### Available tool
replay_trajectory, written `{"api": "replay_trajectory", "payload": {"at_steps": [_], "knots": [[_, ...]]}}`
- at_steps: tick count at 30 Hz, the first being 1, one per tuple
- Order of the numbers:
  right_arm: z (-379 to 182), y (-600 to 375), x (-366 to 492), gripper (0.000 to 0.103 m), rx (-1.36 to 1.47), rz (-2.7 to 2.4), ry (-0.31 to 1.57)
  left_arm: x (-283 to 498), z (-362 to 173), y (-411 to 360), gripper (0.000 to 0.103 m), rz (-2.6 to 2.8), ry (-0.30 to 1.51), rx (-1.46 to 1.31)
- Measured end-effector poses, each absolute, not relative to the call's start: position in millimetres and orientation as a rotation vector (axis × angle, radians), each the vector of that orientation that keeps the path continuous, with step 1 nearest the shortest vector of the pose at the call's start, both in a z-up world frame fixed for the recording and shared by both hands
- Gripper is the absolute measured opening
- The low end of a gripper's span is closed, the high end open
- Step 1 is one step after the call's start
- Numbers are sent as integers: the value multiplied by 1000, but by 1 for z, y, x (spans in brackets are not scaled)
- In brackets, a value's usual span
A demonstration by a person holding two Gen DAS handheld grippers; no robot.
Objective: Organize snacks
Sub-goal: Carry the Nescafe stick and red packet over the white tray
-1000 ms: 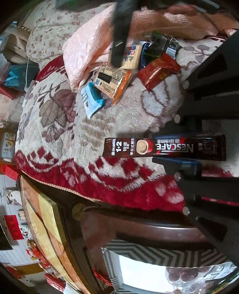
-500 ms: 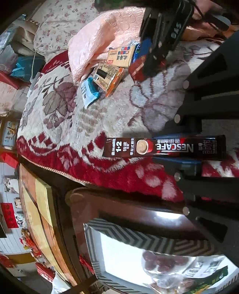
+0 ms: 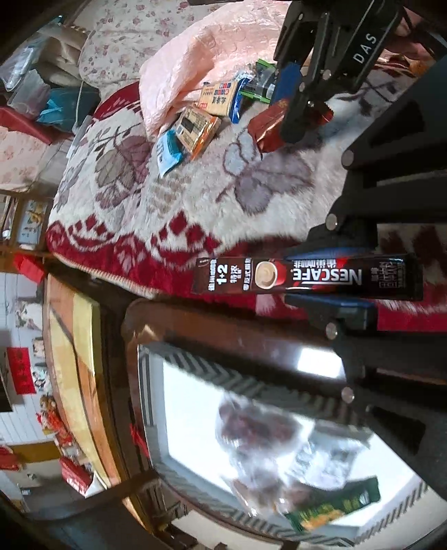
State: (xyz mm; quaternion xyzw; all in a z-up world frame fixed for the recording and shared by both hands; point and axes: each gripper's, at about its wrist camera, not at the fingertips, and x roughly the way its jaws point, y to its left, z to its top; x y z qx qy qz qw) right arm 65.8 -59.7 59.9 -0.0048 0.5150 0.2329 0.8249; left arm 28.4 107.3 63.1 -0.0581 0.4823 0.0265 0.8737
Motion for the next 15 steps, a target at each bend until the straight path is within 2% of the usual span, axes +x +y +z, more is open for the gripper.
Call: {"api": "replay_trajectory", "payload": {"at_steps": [15], "knots": [[80,17,42,33,-89,595,1061,-13,91,170,21,210,925,-148]]}}
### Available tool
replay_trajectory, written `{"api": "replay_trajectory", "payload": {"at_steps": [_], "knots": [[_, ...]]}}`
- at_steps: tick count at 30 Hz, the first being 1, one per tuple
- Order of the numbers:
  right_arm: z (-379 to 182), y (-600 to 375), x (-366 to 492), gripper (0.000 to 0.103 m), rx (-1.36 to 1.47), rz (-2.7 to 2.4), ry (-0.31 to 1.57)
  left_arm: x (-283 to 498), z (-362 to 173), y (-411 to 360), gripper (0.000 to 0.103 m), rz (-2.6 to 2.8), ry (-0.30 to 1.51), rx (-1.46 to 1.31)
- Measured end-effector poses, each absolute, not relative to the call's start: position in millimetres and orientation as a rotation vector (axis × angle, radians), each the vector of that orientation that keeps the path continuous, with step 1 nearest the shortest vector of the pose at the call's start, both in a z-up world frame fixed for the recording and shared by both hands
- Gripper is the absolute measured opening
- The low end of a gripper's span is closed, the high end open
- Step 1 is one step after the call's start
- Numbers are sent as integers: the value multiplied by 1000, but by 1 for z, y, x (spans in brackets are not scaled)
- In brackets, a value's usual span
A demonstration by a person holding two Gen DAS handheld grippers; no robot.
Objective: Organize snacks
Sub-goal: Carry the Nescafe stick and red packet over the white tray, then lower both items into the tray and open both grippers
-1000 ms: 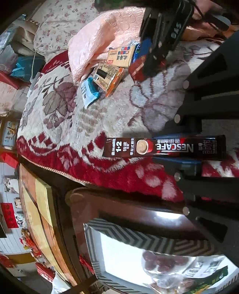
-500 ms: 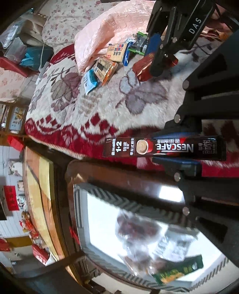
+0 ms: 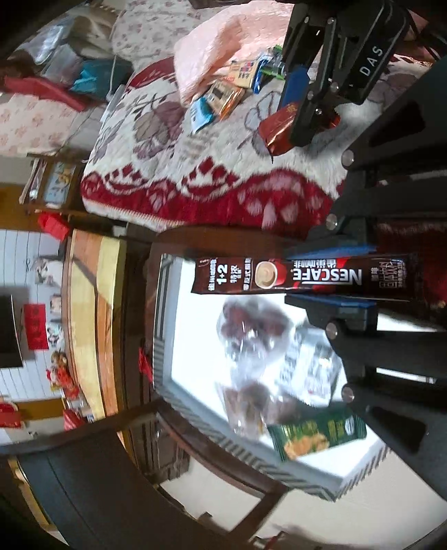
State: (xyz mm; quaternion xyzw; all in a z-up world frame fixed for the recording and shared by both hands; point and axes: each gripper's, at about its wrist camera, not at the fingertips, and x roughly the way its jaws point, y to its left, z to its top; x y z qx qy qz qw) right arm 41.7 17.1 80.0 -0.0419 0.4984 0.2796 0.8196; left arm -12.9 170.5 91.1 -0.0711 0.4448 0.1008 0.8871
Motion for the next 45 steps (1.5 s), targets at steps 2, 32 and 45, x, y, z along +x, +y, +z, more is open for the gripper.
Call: {"api": "replay_trajectory", "payload": {"at_steps": [2,32,45], "knots": [[82,25,40,33,-98,607,1059,-17,91,179,21,228,922,-161],[92,124,39,33,-233,735,1033,-32,67,256,21,373,956,-309],[83,168,50,33,-280,794,1043,-25,57,274,21,416,968,-355]]}}
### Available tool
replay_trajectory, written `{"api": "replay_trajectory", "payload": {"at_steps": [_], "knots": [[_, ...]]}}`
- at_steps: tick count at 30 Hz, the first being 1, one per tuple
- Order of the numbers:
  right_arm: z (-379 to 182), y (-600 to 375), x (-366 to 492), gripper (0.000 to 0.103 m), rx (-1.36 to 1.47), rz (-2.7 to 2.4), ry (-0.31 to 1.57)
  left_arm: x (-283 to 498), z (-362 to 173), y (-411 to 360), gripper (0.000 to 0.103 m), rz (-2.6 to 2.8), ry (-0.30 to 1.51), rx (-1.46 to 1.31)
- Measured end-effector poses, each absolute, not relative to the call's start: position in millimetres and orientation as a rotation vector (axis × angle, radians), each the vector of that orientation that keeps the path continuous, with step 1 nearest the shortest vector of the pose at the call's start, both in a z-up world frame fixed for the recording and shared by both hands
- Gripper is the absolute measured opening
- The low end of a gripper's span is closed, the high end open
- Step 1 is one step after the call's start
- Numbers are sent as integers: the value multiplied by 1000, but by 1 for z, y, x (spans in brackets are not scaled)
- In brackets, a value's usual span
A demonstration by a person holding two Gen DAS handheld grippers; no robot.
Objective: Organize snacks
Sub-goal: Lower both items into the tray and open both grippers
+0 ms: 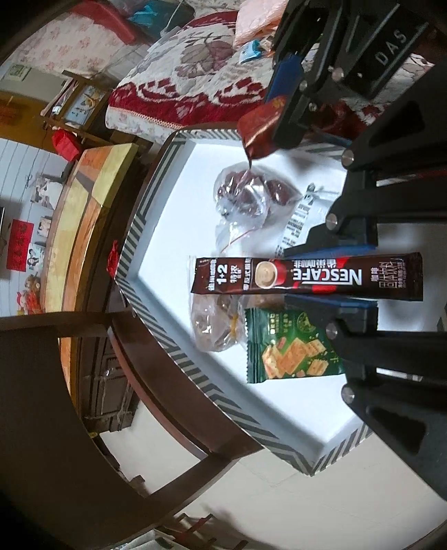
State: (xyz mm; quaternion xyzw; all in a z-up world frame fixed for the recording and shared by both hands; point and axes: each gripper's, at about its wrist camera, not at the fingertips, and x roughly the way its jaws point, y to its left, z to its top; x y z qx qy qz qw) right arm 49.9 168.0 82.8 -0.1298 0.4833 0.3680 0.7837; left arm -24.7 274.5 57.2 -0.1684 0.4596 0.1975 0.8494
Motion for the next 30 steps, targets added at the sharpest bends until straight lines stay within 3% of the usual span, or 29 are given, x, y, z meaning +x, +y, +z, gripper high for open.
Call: {"api": "replay_trajectory", "payload": {"at_steps": [19,22,24,27,30], "knots": [[63,211,62,33,-319,886,1051,-20,45,293,25,476,994,-378],[69,202,59,33,-295,890,1040,-21,47,292,39,484,989,-379],[73,196,58,33,-280,884,1039,-24,51,293,58,495,972,-380],[80,186,56,34,-247,882,1033,-29,58,291,71,491,943,-391],[88,172,50,34,-222,882,1011,-30,64,284,77,489,927,-368]]}}
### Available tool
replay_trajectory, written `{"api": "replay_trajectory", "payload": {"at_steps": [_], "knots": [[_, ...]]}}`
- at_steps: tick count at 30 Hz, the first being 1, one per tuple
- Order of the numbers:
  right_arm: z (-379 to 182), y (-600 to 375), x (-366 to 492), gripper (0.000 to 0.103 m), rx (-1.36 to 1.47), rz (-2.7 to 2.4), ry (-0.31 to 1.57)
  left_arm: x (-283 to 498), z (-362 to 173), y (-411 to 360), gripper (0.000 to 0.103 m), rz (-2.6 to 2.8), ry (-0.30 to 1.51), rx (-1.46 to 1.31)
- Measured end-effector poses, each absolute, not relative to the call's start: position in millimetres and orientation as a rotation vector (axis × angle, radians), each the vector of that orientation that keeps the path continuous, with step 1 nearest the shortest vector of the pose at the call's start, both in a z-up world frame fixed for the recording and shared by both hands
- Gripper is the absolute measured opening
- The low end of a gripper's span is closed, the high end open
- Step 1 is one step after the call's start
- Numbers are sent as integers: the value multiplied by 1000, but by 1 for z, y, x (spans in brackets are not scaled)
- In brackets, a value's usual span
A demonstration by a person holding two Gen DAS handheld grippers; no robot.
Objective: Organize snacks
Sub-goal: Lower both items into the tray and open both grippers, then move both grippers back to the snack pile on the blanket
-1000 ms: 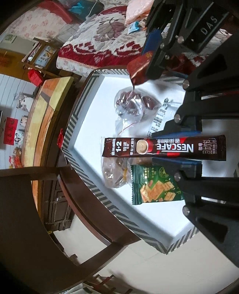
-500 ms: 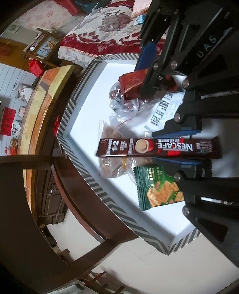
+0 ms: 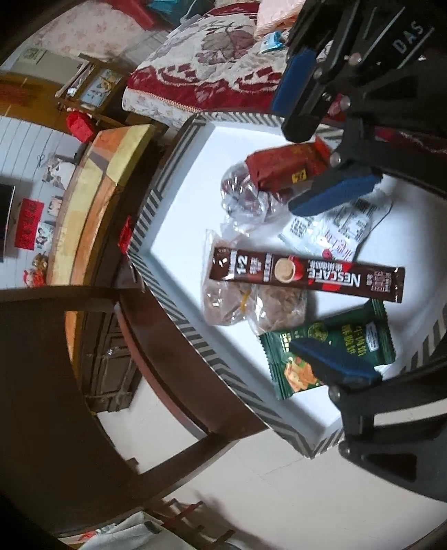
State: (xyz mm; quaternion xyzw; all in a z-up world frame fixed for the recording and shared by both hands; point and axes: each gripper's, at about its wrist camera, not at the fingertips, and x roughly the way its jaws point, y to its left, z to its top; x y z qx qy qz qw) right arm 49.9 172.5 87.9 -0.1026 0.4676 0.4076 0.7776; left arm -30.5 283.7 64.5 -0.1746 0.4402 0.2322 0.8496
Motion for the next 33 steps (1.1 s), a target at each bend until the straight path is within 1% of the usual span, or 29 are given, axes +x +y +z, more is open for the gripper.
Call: {"api": "replay_trajectory", "payload": {"at_steps": [4,8,11,23,27,33], "knots": [[99,152,40,34,-200,858,968,-29,70,268,78,466,923,-333],[107,124,36,34,-184,800,935,-25,78,242,83,418,910,-301],[110,102,36,34,-165,764,925,-21,83,222,84,376,902,-283],[100,4,44,34,-72,586,957,1,82,140,84,231,936,-185],[97,-23,45,40,-58,544,960,8,80,116,84,186,951,-159],[91,-65,45,40,-26,482,972,19,76,83,84,120,971,-129]]}}
